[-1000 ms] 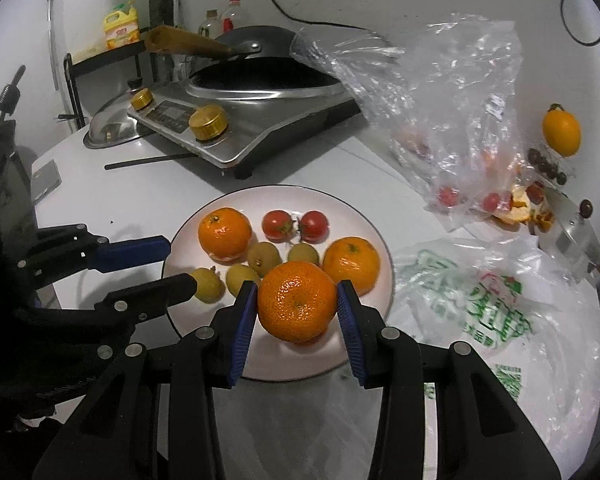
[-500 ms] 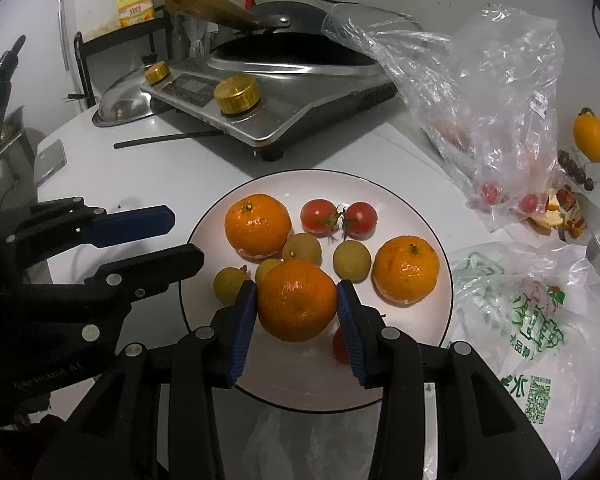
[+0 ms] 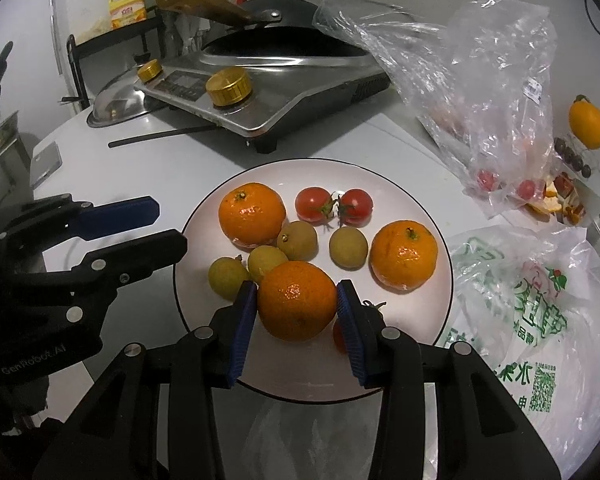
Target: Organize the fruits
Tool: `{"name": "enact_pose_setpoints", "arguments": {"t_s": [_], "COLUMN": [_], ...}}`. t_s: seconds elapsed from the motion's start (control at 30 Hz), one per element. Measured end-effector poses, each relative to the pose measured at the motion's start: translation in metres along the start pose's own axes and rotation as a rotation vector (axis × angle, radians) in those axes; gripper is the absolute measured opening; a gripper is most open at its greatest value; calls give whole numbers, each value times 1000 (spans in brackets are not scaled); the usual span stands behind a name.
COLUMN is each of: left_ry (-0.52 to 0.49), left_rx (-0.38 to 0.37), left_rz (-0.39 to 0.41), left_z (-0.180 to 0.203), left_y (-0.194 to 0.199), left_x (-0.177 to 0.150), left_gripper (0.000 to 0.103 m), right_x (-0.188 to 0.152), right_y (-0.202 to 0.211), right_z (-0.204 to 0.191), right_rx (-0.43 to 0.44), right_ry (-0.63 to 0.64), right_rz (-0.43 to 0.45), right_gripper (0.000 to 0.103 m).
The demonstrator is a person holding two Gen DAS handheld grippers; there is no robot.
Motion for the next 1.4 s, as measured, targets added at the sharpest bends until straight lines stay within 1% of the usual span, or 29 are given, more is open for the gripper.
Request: {"name": "enact_pose_setpoints", "arguments": {"t_s": [0.13, 0.17, 0.2, 0.23, 0.57, 0.97, 1.23, 1.3, 1.33, 1.4], "left_ry": [1, 0, 3, 8, 0, -35, -58, -57, -54, -53], "left_rx": [12, 16, 19, 20, 39, 27, 27, 20, 13, 9], "left_rz": [3, 6, 13, 19, 27, 56, 82, 93, 104, 116], "left_z": [1, 1, 1, 1, 7, 33, 53, 59, 61, 66], "left_y": [2, 3, 5, 7, 16, 34, 52, 58, 62, 69], "left_x": [0, 0, 1, 0, 1, 5, 6, 6, 7, 9], "left_gripper": [44, 51, 55, 57, 57, 57, 58, 72, 82, 84], "right_x": [0, 0, 0, -1, -5, -16, -25, -28, -29, -32], "right_y": [5, 6, 8, 9, 23, 51, 79, 88, 91, 100], "right_z": [4, 5, 6, 6, 9, 20, 28, 30, 31, 34], "right_rx": [-1, -2, -1, 1, 2, -19, -34, -38, -40, -44], "right_ry": [-19, -22, -25, -27, -33, -54, -75, -80, -82, -88], "right_rz": [12, 14, 16, 17, 41, 82, 129, 144, 149, 165], "right_gripper": [48, 48, 48, 49, 49, 49, 49, 49, 49, 49]}}
Point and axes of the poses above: each gripper's, at about its wrist camera, not at the fingertips, and y roughly against the way its jaws point, z to its right, x to its top, the point moved 5 cm from there along -y, roughly the way its jaws point, and after that the axes turned 9 degrees about -y, right-handed, at the moved point
